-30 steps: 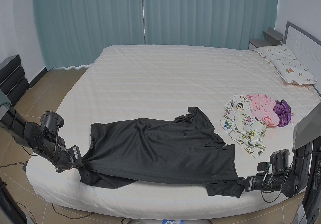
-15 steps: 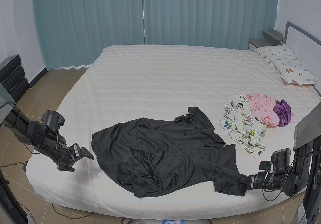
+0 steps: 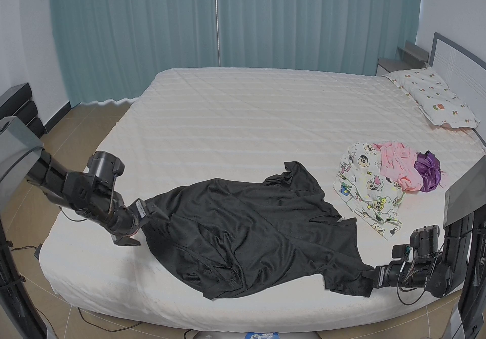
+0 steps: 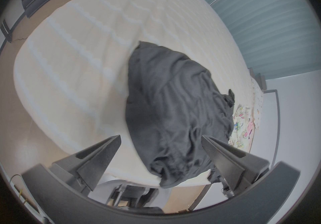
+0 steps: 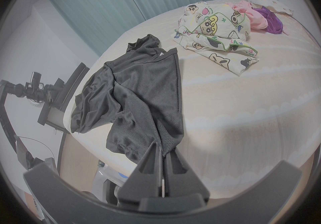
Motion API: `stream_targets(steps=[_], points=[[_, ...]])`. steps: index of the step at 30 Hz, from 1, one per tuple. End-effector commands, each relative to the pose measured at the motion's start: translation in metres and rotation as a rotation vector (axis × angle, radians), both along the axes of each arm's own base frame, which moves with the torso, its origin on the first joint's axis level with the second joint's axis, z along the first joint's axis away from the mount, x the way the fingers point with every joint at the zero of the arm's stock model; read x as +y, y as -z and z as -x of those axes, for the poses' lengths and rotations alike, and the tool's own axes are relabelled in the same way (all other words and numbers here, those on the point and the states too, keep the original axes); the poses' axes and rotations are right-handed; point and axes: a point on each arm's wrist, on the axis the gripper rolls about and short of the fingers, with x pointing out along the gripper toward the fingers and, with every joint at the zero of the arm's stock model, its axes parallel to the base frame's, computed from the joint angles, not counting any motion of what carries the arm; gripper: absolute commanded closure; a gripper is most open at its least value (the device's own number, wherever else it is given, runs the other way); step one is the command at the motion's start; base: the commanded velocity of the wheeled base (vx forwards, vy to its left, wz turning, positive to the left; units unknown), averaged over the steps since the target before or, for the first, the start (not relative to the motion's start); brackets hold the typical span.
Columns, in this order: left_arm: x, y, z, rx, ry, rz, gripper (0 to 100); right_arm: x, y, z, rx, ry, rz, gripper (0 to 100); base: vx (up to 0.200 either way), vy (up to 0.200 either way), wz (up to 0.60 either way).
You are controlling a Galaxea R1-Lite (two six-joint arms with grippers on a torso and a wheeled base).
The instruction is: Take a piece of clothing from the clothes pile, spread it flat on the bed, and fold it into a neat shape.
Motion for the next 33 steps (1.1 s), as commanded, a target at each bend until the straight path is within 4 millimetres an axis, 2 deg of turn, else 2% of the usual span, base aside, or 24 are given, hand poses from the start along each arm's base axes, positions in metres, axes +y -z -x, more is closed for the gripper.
stream_targets(steps=[1, 4, 7, 10, 16, 22, 23, 30, 33], points=[[-0.042, 0.022, -0.045, -0.020, -0.021, 0.012, 0, 0.002, 0.000, 0.001, 0.004, -0.009, -0.001, 100, 0.000, 0.000, 0.00], [-0.051, 0.041, -0.065, -0.015, -0.045, -0.019, 0, 0.003, 0.001, 0.001, 0.004, -0.011, -0.002, 100, 0.000, 0.000, 0.00], [-0.060, 0.050, -0.070, -0.014, -0.037, -0.033, 0, 0.003, 0.001, 0.000, 0.005, -0.013, -0.001, 100, 0.000, 0.000, 0.00], [-0.079, 0.063, -0.077, -0.015, -0.004, -0.037, 0, 0.005, 0.004, 0.001, 0.018, -0.022, -0.002, 100, 0.000, 0.000, 0.00], [-0.103, 0.066, -0.083, -0.045, 0.032, -0.037, 0, 0.006, 0.005, 0.001, 0.021, -0.028, -0.001, 100, 0.000, 0.000, 0.00], [-0.109, 0.074, -0.084, -0.048, 0.026, -0.073, 0, 0.007, 0.005, 0.001, 0.018, -0.033, -0.002, 100, 0.000, 0.000, 0.00], [-0.109, 0.074, -0.085, -0.047, 0.025, -0.072, 100, 0.007, 0.005, 0.001, 0.018, -0.033, -0.002, 100, 0.000, 0.000, 0.00], [-0.108, 0.076, -0.084, -0.005, 0.014, -0.111, 100, 0.006, 0.004, 0.001, 0.014, -0.038, -0.017, 100, 0.000, 0.000, 0.00], [-0.101, 0.072, -0.082, 0.023, -0.008, -0.141, 100, 0.005, 0.004, 0.002, 0.017, -0.034, -0.017, 100, 0.000, 0.000, 0.00]])
